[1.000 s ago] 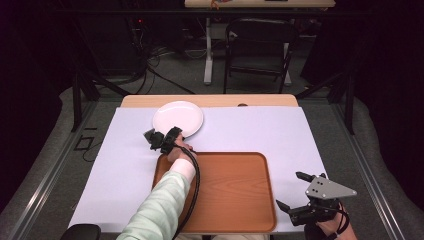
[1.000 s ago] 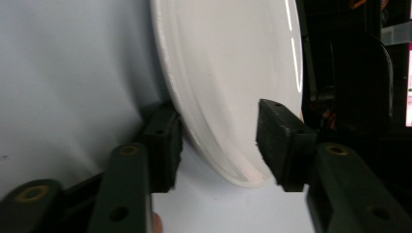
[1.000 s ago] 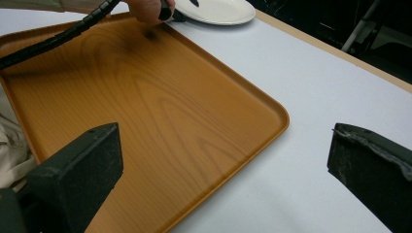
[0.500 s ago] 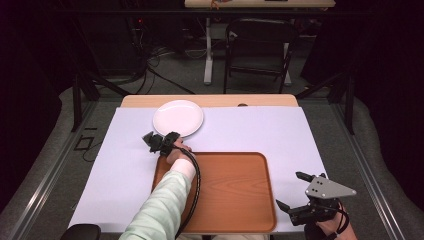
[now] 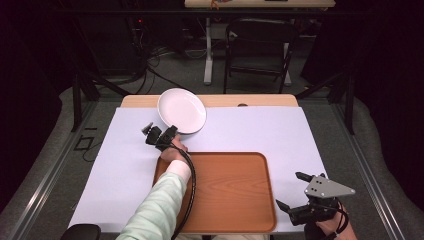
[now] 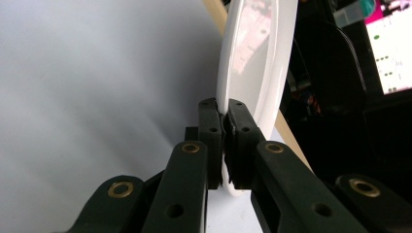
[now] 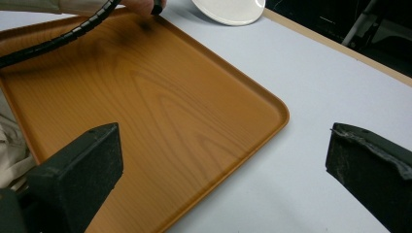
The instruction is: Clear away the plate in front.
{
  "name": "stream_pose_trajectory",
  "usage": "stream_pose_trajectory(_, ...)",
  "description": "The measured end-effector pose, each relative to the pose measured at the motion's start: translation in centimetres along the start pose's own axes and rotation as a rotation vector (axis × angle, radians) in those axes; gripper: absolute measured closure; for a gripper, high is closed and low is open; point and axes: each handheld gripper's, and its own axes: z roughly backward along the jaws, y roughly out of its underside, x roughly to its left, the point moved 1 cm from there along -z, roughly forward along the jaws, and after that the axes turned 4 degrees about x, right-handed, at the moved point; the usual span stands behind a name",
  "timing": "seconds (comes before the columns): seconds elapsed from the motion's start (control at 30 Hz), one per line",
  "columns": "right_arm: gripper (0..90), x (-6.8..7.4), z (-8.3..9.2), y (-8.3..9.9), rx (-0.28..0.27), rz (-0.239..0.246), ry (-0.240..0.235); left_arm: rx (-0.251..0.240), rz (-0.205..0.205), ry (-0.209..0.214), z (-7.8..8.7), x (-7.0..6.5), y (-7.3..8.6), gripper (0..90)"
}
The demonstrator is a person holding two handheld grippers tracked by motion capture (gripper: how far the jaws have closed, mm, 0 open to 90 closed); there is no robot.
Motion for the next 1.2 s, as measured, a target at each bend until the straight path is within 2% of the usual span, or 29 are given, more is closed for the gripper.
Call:
stream_pose_trajectory(0.03, 0.0, 0.0, 0.0, 0.0, 0.008, -0.005, 0.001, 0.003, -0.045, 0.005, 0.1, -0.2, -0.2, 87.0)
stream_pose_trajectory(0.07, 0.0, 0.0, 0.0, 0.0, 0.018, -0.007, 0.005, 0.001, -0.07, 0.009, 0.0, -0.3, -0.3, 86.9)
stream_pose_trajectory(0.1, 0.0, 0.0, -0.1, -0.1, 0.031, -0.009, 0.013, 0.0, -0.091, 0.012, 0.1, -0.5, -0.4, 87.0)
stream_pose_trajectory(0.13, 0.0, 0.0, -0.1, -0.1, 0.031, -0.009, 0.013, 0.0, -0.091, 0.012, 0.1, -0.5, -0.4, 87.1)
stream_pose_trajectory(0.17, 0.4, -0.1, -0.2, -0.1, 0.061, -0.019, 0.025, 0.005, -0.133, 0.011, 0.1, -0.7, -0.6, 87.0)
stream_pose_trajectory(0.2, 0.4, -0.1, -0.2, -0.1, 0.061, -0.019, 0.025, 0.005, -0.169, 0.014, 0.2, -1.0, -0.7, 87.0)
stream_pose_trajectory(0.23, 3.0, -0.2, -0.5, -0.1, 0.099, -0.039, 0.052, 0.001, -0.25, 0.014, 0.4, -1.6, -1.0, 87.2)
stream_pose_trajectory(0.27, 3.0, -0.2, -0.6, -0.1, 0.12, -0.047, 0.06, 0.001, -0.287, 0.017, 0.5, -1.8, -1.1, 87.2)
stream_pose_trajectory(0.3, 3.0, -0.2, -0.6, -0.1, 0.12, -0.047, 0.06, 0.001, -0.287, 0.017, 0.5, -1.8, -1.1, 87.2)
stream_pose_trajectory(0.33, 3.3, -0.4, -0.8, -0.2, 0.144, -0.072, 0.069, 0.007, -0.344, 0.021, 0.5, -2.3, -1.3, 87.3)
stream_pose_trajectory(0.4, 4.0, -0.5, -1.0, -0.4, 0.168, -0.1, 0.064, 0.006, -0.393, 0.019, 0.6, -2.8, -1.4, 87.4)
stream_pose_trajectory(0.43, 3.9, -0.6, -1.2, -0.5, 0.181, -0.125, 0.057, 0.006, -0.393, 0.019, 0.6, -2.8, -1.4, 87.4)
stream_pose_trajectory(0.47, 3.9, -0.8, -1.4, -0.5, 0.198, -0.146, 0.063, 0.01, -0.43, 0.021, 0.8, -3.2, -1.5, 87.4)
stream_pose_trajectory(0.5, 4.2, -1.2, -1.6, -0.5, 0.217, -0.174, 0.064, 0.012, -0.444, 0.022, 0.8, -3.4, -1.5, 87.5)
stream_pose_trajectory(0.6, 4.8, -2.8, -2.5, -0.3, 0.269, -0.302, 0.05, 0.022, -0.47, 0.039, 0.9, -3.8, -1.7, 87.4)
stream_pose_trajectory(0.7, 5.3, -3.8, -3.1, -0.6, 0.272, -0.368, 0.031, 0.033, -0.488, 0.067, 1.1, -4.3, -1.9, 87.4)
stream_pose_trajectory(0.77, 5.3, -4.0, -3.5, -0.7, 0.281, -0.377, 0.03, 0.044, -0.486, 0.081, 1.2, -4.4, -2.0, 87.3)
stream_pose_trajectory(0.8, 5.3, -4.4, -4.3, -1.0, 0.298, -0.392, 0.021, 0.045, -0.477, 0.094, 1.3, -4.5, -2.1, 87.4)
stream_pose_trajectory(0.83, 5.3, -4.5, -4.7, -1.2, 0.308, -0.385, 0.016, 0.051, -0.512, 0.103, 1.5, -4.9, -2.2, 87.4)
stream_pose_trajectory(0.9, 5.3, -4.5, -5.1, -1.4, 0.312, -0.382, 0.017, 0.05, -0.519, 0.111, 1.6, -5.1, -2.2, 87.4)
stream_pose_trajectory(0.93, 5.2, -4.6, -5.9, -2.0, 0.323, -0.37, 0.004, 0.062, -0.538, 0.131, 1.9, -5.4, -2.3, 87.4)
stream_pose_trajectory(1.0, 5.0, -4.7, -6.6, -2.5, 0.32, -0.362, -0.007, 0.066, -0.547, 0.139, 2.1, -5.6, -2.4, 87.4)
stream_pose_trajectory(1.1, 4.5, -5.0, -7.6, -3.3, 0.305, -0.365, -0.028, 0.079, -0.577, 0.186, 3.0, -6.4, -2.6, 87.4)
stream_pose_trajectory(1.2, 4.6, -5.1, -8.3, -3.9, 0.296, -0.361, -0.035, 0.09, -0.594, 0.205, 3.6, -6.8, -2.7, 87.3)
